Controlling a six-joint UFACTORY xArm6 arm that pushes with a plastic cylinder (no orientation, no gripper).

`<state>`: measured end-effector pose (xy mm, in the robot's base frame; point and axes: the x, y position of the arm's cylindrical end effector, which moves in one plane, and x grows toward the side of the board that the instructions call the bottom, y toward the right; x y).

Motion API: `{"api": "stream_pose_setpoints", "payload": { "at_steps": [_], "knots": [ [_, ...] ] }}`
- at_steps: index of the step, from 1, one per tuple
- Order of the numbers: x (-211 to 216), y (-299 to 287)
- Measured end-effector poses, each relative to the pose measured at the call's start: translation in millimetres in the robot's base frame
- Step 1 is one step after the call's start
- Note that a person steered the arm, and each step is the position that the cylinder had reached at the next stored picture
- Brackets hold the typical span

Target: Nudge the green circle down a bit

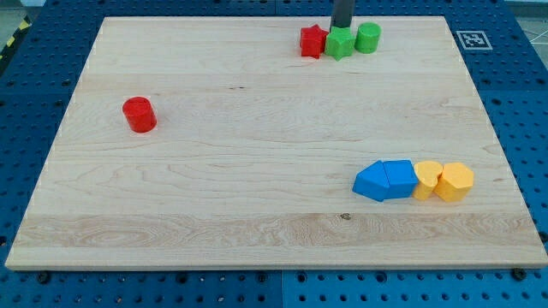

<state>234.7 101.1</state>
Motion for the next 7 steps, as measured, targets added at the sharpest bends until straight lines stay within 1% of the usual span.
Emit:
{"api": "stream_pose_setpoints", "payload": {
  "at_steps": [2,3,4,5,6,7],
  "knots": [
    [0.0,-9.8],
    [-8.6,-9.4],
    [-42.0,11.8],
    [-41.5,61.2],
    [-33.5,78.9],
    [-29.5,76.7]
  ]
}}
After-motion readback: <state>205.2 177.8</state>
